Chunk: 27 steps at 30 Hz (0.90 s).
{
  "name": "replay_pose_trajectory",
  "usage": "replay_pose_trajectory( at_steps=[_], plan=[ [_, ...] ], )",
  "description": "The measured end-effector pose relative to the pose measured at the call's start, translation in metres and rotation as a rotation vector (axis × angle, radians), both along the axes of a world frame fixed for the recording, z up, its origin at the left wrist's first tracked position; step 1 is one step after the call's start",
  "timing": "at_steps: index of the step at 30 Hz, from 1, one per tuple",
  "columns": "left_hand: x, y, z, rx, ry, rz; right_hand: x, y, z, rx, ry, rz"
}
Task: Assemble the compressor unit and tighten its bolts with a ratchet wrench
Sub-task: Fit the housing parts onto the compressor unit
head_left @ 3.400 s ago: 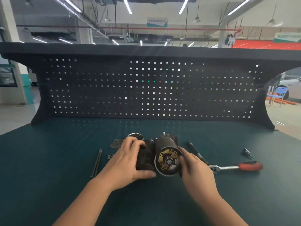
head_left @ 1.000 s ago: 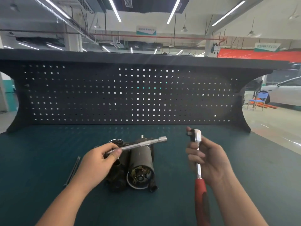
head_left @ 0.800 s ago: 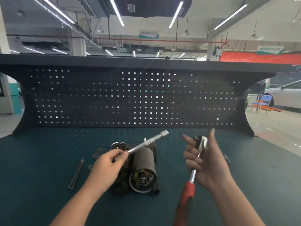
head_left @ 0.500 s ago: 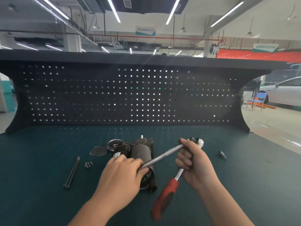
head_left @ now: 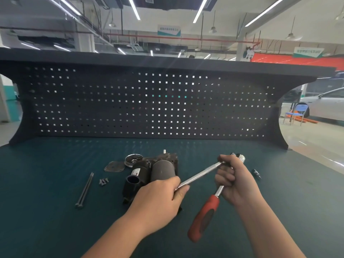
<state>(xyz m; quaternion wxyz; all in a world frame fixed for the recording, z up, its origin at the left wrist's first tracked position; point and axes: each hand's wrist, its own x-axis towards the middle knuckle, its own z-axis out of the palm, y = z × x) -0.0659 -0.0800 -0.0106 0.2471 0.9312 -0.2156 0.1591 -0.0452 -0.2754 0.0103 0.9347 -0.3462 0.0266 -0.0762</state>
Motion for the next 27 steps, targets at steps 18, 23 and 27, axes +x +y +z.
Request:
replay_pose_trajectory(
  at_steps=[18,23,27],
  plan=[
    [0.004,0.029,0.012,-0.320,-0.180,0.304,0.009,-0.071,0.003,0.113,-0.047,-0.403],
    [0.024,0.026,0.000,-0.871,0.340,0.026,0.027,-0.105,-0.025,0.471,-0.033,-0.440],
    [0.026,0.025,-0.003,-1.057,0.467,-0.065,0.045,-0.101,-0.048,0.604,-0.015,-0.469]
  ],
)
